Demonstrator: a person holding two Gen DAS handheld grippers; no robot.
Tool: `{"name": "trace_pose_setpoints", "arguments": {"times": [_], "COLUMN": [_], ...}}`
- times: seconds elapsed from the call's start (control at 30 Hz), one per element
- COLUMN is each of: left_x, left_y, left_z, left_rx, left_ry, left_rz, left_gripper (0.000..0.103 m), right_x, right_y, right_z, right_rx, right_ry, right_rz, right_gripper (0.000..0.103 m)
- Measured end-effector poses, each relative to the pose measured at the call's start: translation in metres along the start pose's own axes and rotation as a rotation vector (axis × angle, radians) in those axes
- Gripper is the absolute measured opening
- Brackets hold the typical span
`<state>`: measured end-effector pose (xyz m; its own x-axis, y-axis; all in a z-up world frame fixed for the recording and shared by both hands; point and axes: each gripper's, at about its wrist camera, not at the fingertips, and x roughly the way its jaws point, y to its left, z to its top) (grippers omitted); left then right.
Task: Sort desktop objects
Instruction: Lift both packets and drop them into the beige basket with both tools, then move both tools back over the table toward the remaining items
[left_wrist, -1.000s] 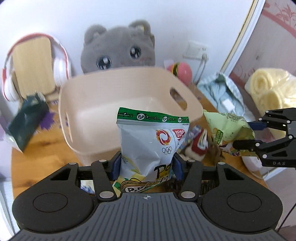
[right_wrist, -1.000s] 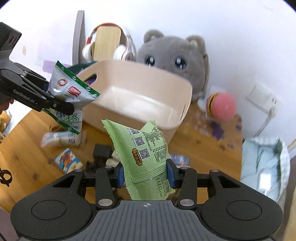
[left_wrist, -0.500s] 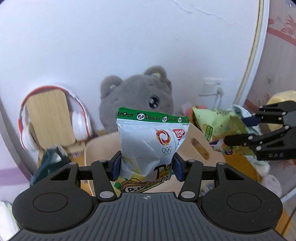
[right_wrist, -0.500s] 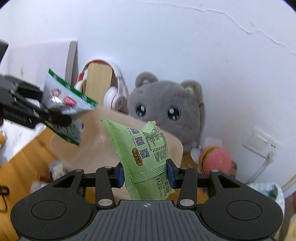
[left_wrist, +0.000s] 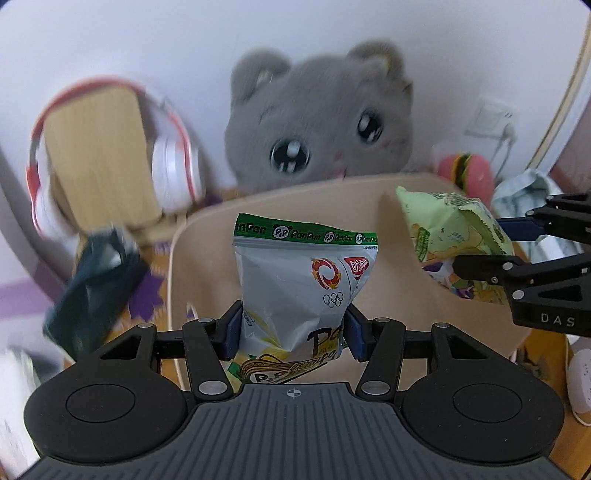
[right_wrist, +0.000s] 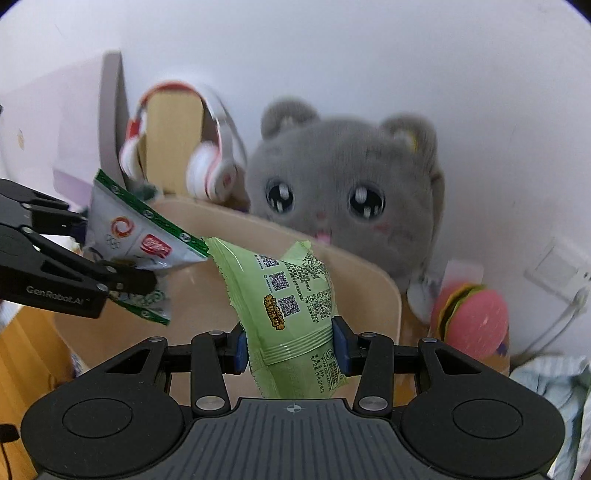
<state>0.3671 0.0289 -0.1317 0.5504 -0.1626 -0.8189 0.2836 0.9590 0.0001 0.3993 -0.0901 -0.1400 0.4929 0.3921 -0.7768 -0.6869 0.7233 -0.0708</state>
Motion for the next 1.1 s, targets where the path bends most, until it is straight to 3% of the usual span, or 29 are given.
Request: {"name": "trace_pose_setpoints", "arguments": {"times": [0.23,0.5,0.53,0.6,0.67,0.83,1.1], "left_x": [0.022,0.036,0.036,0.033,0.028,0.009,-0.036], "left_y": [-0.007,-0.014,-0.014,-0.014,-0.012,-0.01,-0.012], "left_z": [-0.006,-0.017,-0.018,-0.02,-0.02,-0.018,-0.029], "left_rx": [0.054,0.096,0.093,0.079,0.062,0.037,0.087], "left_ry": [0.043,0.14,0.147,0.146,0.134,0.097,0.028], "left_rz": [0.004,0.054,0.063,0.085,0.084,0.064,0.034], "left_gripper": [0.056,0.057,0.058,0.063,0.072,0.074,0.076], "right_x": [0.026,0.038,0.037,0.035,0.029,0.006,-0.05], "right_y": [0.0,0.006,0.007,0.005,0.003,0.002,-0.002], "right_z": [-0.013,-0.022,-0.023,-0.023,-0.025,-0.031,-0.045], "right_rx": [-0.025,-0.104,-0.104,-0.092,-0.081,-0.095,-0.029], "right_ry": [0.094,0.13,0.133,0.136,0.131,0.09,-0.012], "right_rz": [-0.032,-0.033,-0.036,-0.045,-0.044,-0.046,-0.007], "right_gripper": [0.042,0.045,0.055,0.06,0.072,0.078,0.088]}}
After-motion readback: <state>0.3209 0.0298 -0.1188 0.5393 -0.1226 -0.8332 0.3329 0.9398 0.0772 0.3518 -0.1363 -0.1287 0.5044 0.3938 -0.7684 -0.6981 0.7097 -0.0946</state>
